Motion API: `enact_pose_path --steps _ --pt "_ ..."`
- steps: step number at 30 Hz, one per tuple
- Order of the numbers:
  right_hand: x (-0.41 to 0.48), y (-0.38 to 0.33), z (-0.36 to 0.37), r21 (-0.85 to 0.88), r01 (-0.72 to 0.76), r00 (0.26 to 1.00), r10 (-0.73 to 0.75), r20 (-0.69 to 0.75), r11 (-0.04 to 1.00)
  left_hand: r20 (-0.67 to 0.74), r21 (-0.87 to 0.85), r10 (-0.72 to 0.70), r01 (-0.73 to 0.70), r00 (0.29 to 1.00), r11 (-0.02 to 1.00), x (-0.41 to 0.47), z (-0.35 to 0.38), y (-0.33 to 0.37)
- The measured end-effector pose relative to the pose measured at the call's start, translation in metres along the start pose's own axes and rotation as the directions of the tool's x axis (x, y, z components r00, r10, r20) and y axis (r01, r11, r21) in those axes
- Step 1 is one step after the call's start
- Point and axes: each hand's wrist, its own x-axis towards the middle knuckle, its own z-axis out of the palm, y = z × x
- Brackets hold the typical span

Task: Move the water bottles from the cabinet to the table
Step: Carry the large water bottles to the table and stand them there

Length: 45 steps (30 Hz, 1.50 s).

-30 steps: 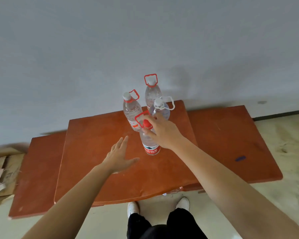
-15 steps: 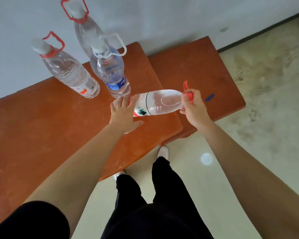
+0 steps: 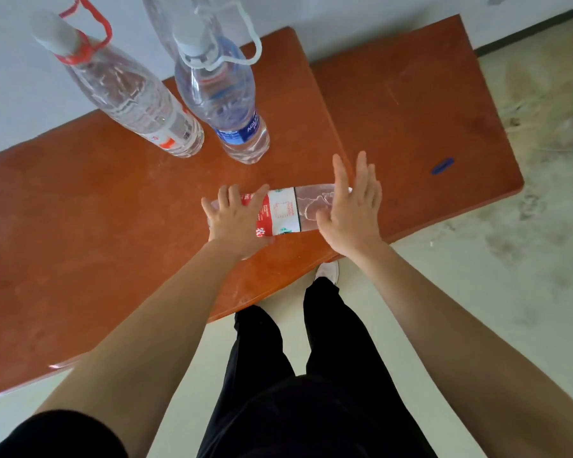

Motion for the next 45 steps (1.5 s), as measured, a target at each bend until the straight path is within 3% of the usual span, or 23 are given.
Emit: enact_pose_path --steps 2,4,7,16,23,28,33,37,41,45 --pt "0.007 -0.005 0.006 -0.096 0.150 0.964 -0.124 0.237 0.984 0.012 0.002 -0.023 0.023 1.000 1.000 0.002 0.001 0.003" --pt "0.009 -0.006 0.015 -0.244 0.253 0.927 -0.162 0.339 0.936 0.028 0.019 -0.043 0.043 0.999 0.999 0.004 -0.001 0.005" --pt "0.016 -0.006 0.018 -0.359 0.270 0.934 -0.154 0.321 0.894 0.050 0.040 -0.067 0.065 0.996 0.997 0.014 -0.004 0.005" --pt "0.035 -0.010 0.020 -0.428 0.268 0.955 -0.182 0.232 0.863 0.052 0.048 0.004 -0.006 0.999 0.999 0.022 -0.009 -0.002" --pt "-0.012 -0.010 0.011 -0.405 0.311 0.932 -0.194 0.305 0.860 0.070 0.080 -0.100 0.095 0.992 0.992 -0.045 -0.003 0.019" --pt "-0.045 -0.020 0.018 -0.398 0.465 0.873 -0.333 0.357 0.791 0.007 0.050 -0.264 0.263 0.965 0.963 -0.107 0.022 0.024" --pt "-0.055 -0.092 0.004 -0.335 0.735 0.677 -0.621 0.394 0.589 -0.069 -0.135 -0.572 0.560 0.817 0.817 -0.185 0.017 0.004" --pt "-0.081 -0.171 -0.009 -0.315 0.843 0.519 -0.813 0.263 0.436 -0.188 -0.274 -0.744 0.693 0.641 0.667 -0.248 -0.011 -0.030" --pt "-0.152 -0.279 -0.030 -0.293 0.921 0.291 -0.953 0.086 0.255 -0.402 -0.343 -0.829 0.775 0.389 0.530 -0.354 -0.035 -0.088" --pt "-0.252 -0.374 -0.035 -0.319 0.941 0.092 -0.993 -0.068 0.109 -0.559 -0.378 -0.815 0.828 0.153 0.414 -0.478 -0.044 -0.132"
